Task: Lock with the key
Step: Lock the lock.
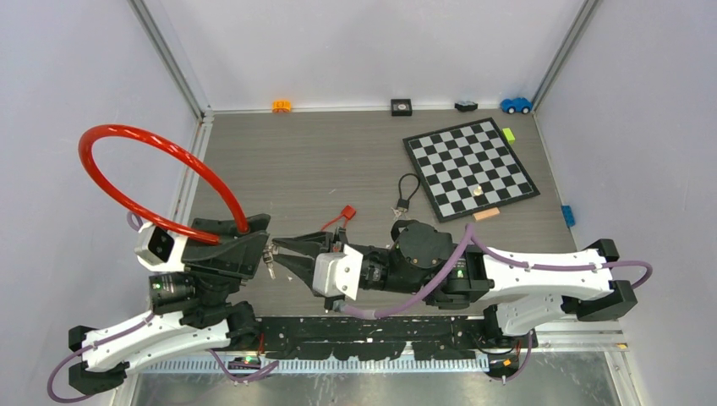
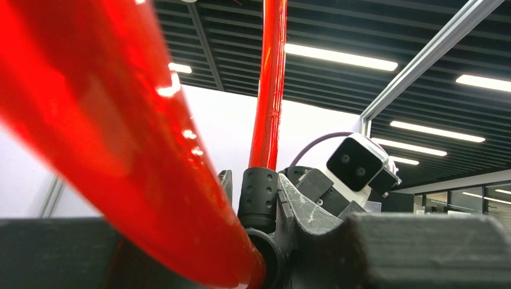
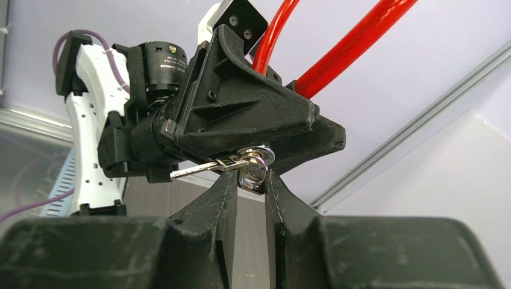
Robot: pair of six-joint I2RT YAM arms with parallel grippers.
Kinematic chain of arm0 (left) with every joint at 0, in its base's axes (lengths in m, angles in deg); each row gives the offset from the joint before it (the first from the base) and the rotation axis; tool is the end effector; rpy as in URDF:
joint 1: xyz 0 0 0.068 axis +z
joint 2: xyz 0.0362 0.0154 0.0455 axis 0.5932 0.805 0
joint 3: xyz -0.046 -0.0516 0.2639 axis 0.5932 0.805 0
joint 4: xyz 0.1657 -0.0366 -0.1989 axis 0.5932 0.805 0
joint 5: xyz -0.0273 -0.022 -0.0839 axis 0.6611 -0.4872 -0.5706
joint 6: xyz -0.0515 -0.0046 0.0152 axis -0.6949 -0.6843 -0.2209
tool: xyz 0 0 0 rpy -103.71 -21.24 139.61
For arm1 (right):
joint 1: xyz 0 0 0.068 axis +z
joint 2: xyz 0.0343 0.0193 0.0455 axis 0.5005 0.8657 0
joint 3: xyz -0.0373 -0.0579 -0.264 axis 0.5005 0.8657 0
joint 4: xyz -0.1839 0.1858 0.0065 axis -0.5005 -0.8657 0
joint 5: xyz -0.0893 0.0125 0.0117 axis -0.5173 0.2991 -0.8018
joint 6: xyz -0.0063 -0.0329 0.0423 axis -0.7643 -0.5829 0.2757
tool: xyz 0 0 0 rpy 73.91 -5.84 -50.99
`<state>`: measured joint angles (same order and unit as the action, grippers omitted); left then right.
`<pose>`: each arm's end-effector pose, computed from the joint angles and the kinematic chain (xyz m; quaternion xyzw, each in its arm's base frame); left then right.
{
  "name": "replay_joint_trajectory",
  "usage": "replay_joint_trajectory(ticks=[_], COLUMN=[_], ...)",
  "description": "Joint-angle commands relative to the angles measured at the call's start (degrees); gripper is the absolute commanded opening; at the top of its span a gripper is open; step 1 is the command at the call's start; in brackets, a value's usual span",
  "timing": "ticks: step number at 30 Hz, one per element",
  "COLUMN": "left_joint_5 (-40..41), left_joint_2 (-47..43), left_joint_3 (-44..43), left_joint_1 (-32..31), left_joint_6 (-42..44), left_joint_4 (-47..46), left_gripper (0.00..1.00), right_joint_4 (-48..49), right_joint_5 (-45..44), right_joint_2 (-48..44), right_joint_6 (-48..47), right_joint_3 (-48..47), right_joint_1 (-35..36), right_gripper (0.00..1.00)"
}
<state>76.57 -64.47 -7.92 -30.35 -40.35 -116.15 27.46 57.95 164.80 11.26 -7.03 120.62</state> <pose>0.0265 -0.0583 0.4074 0.0610 0.2195 -0.7038 0.6729 -0.0002 0.2967 0.4832 -0.5500 0.2922 0.3167 0.7154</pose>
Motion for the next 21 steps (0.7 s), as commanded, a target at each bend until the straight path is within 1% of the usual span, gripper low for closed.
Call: replay_joint_trajectory(ticks=[1, 6, 10, 13, 16, 18, 21], left_joint_5=[2.1, 2.1, 2.0, 2.0, 2.0, 2.0, 2.1], left_joint_2=[-0.4, -0.3, -0.2, -0.4, -0.3, -0.3, -0.3], left_joint_3=[-1.2, -1.3, -1.4, -1.5, -1.5, -1.5, -1.5], left_joint_1=[0.2, 0.2, 0.2, 0.2, 0.2, 0.2, 0.2], left_joint_6=[1.0, 0.9, 1.0, 1.0, 1.1, 1.1, 1.2], left_joint_4=[-3.7, -3.7, -3.7, -3.6, -3.5, -3.5, -3.5], left_gripper=[0.00, 0.00, 0.00, 0.00, 0.00, 0.00, 0.00], right_joint_4=[-1.7, -1.8, -2.9, -4.9, -5.6, -5.6, -5.0], right_joint_5=[0.0, -2.7, -2.9, -1.8, 1.3, 2.7, 3.6], right_joint_2=[0.2, 1.0, 1.3, 1.7, 1.8, 1.7, 1.2], right_joint_6=[9.9, 18.3, 25.0, 31.2, 38.4, 40.4, 38.7], right_joint_3=[-3.1, -4.9, -6.6, -8.3, -9.3, -9.3, -8.2], right_joint_1=[0.9, 0.8, -0.3, -2.1, -4.3, -5.2, -5.2], right_gripper=[0.01, 0.01, 0.01, 0.01, 0.01, 0.01, 0.01])
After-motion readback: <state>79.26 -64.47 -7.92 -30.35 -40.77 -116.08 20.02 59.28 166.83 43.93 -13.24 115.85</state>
